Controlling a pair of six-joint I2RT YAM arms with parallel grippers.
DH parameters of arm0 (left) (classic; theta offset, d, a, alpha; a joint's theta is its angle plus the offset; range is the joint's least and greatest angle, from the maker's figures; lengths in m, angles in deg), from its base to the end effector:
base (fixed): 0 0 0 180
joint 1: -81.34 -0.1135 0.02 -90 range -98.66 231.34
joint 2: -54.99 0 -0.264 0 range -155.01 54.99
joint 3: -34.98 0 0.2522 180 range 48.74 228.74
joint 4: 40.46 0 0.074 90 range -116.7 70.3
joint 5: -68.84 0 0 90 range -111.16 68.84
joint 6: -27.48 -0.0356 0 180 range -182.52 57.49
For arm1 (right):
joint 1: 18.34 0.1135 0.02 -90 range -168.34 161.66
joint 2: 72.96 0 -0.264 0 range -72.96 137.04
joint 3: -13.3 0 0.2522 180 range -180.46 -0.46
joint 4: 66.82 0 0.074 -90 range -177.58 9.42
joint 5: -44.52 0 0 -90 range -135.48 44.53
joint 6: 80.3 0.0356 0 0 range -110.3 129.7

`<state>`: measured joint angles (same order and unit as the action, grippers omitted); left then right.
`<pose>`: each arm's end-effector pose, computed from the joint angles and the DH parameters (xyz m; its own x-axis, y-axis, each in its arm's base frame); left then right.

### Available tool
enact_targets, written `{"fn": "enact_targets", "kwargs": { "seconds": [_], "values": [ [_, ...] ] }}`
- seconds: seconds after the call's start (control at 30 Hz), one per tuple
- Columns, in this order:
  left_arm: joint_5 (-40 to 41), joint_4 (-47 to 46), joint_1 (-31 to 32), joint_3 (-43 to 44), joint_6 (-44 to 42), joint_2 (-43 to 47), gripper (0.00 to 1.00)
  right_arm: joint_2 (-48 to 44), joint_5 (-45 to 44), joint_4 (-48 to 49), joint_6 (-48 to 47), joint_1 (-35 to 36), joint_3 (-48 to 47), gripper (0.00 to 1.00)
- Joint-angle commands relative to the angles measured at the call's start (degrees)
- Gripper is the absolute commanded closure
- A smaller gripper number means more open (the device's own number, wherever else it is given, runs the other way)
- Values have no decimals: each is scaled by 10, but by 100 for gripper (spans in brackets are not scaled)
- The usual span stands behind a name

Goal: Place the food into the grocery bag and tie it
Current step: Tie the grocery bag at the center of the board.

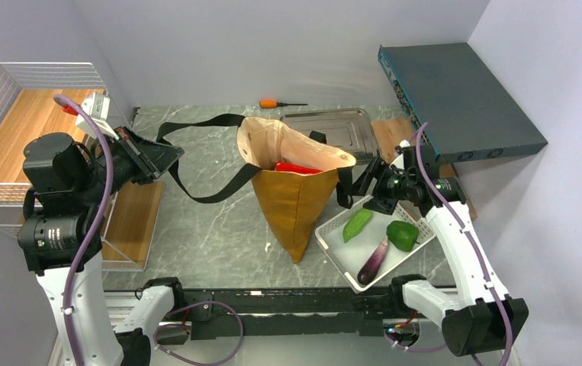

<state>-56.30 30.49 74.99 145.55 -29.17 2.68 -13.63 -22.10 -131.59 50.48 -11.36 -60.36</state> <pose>0.0936 -0.0102 0.5142 -0.4395 -0.5012 -0.7454 0.2706 0.7174 -0.6419 0.1944 0.0380 0.3207 -0.8162 0.5041 -0.2824 0.2254 0.7278 0.6476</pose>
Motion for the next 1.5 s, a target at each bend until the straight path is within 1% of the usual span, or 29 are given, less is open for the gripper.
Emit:
{"fn": "enact_targets", "kwargs": {
  "seconds": [0.0,0.13,0.3,0.43,0.53,0.67,0.73,0.87,1.0,1.1,1.23,1.33,1.47],
  "values": [
    [-14,-43,-4,0,16,4,100,4,66,29,-64,-1,27,26],
    [-21,-53,-3,12,23,-5,100,-3,88,78,-50,-2,69,26],
    [-34,-72,-4,17,34,-11,100,26,116,144,-33,0,105,28],
    [-48,-88,-4,23,42,-17,100,53,144,187,-32,4,107,28],
    [-49,-78,-3,45,36,-27,100,62,166,236,-23,9,104,28],
    [-54,-69,-3,74,31,-40,100,91,182,277,-10,28,82,28],
    [-57,-65,-3,100,32,-53,100,115,176,282,-13,56,60,29],
    [-66,-50,-2,184,32,-94,100,159,149,274,-21,113,13,28],
    [-80,-49,-3,252,45,-137,100,172,157,298,-1,137,-10,27],
    [-91,-72,-3,252,61,-141,100,176,163,306,5,145,-37,25],
    [-99,-96,-3,225,71,-136,100,190,162,317,14,166,-59,23],
    [-103,-104,-3,221,74,-139,100,211,151,338,24,199,-64,23],
    [-111,-111,-3,237,79,-152,100,256,125,316,10,236,-105,25]
  ]
}}
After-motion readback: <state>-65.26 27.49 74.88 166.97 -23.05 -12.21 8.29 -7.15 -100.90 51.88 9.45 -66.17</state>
